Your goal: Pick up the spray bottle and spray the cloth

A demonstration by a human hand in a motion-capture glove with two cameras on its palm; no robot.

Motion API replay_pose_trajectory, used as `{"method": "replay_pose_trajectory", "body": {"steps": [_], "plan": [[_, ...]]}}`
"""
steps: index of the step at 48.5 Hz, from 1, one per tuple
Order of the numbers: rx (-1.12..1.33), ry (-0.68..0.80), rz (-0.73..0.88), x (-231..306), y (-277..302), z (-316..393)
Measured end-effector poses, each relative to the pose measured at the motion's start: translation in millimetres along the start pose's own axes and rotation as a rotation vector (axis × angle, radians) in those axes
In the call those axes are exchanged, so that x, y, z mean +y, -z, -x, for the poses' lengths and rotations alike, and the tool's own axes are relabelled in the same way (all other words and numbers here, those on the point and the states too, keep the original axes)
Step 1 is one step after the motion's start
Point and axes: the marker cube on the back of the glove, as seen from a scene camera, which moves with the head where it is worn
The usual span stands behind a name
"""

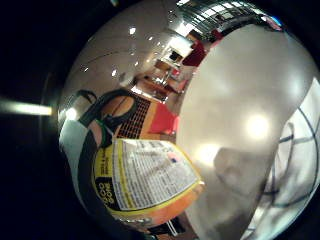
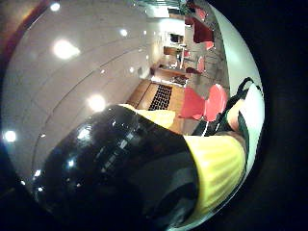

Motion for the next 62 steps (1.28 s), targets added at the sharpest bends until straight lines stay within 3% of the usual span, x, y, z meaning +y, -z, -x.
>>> {"method": "replay_pose_trajectory", "body": {"steps": [20,40,62], "plan": [[0.119,-0.04,-0.116,-2,-14,-31],[0.181,0.0,0.038,5,-15,-22],[0.093,0.047,0.072,35,17,13]]}}
